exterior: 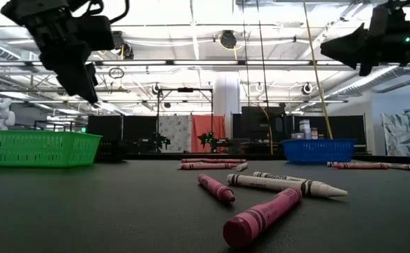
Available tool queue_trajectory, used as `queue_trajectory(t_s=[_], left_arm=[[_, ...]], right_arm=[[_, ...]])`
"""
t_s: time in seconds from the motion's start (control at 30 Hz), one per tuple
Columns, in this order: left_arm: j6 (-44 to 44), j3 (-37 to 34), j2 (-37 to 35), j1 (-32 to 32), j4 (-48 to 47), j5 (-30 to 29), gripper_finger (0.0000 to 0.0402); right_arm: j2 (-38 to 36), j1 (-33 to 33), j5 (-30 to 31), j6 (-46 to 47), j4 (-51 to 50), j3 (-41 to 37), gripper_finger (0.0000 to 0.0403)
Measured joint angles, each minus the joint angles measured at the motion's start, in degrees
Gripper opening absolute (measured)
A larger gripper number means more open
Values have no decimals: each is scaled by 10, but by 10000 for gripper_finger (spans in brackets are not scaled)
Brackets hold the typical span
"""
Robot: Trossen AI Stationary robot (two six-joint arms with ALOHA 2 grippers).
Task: Sort crayons
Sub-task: Put the pink crayon into the green bin
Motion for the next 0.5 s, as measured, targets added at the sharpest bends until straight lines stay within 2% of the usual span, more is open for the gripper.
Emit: queue_trajectory(t_s=[0.23,0.33,0.5], left_arm=[[-15,34,69,0,-39,-2,87],[-25,46,89,-2,-59,20,95],[-83,61,105,-50,-82,22,95]], right_arm=[[0,0,1,15,-24,1,105],[0,0,1,13,-28,1,105],[0,0,1,11,-41,1,105]])
